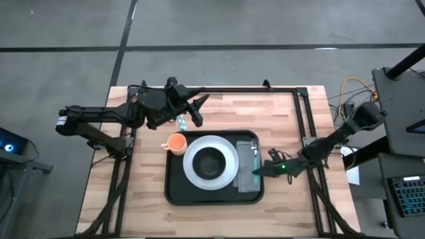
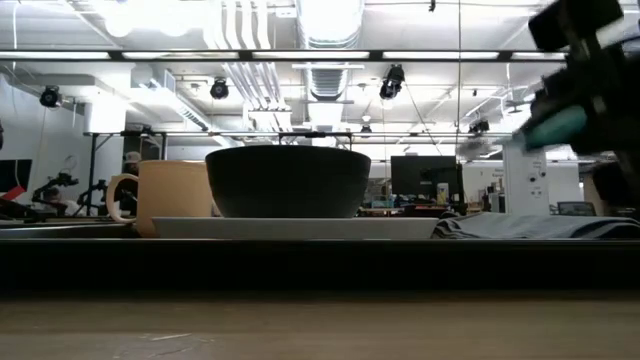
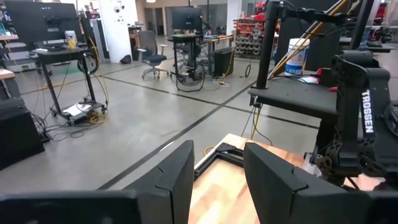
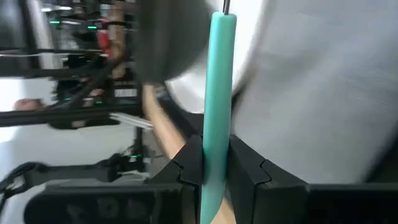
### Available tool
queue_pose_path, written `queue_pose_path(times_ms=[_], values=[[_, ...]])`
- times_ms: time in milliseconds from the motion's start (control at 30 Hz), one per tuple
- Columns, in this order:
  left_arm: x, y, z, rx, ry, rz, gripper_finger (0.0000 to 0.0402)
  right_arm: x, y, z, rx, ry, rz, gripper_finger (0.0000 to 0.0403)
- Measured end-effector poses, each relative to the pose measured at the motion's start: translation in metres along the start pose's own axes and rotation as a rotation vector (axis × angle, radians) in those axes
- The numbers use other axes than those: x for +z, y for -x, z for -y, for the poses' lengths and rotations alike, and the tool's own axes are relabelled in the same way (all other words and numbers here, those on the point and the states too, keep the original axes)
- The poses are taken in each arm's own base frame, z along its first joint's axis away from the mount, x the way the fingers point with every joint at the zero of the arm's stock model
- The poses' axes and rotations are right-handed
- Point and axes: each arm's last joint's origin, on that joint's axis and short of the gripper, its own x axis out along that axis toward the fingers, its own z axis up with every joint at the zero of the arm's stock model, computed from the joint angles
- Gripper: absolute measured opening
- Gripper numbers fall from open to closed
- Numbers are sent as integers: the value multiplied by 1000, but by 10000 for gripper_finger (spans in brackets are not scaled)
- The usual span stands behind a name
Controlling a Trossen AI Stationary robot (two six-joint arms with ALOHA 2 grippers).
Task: Set up tray
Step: Put the green spoon on the gray napkin
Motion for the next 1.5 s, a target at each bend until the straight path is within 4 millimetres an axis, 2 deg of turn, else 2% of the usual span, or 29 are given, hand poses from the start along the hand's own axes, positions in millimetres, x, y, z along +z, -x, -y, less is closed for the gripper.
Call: queue_pose_path(times_ms=[267,667,867,1100,1500], values=[[0,0,0,-4,41,-5,122,-11,-13,12,-18,-122,-54,33],[2,3,2,-22,74,0,122,-17,-22,14,-27,-293,-82,33],[3,3,2,-41,75,1,122,-10,-16,30,-74,-314,-63,33],[3,3,2,-47,75,0,121,-9,-14,33,-78,-287,-70,33],[3,3,2,-67,75,-1,121,-3,-25,41,-110,-240,-103,33]])
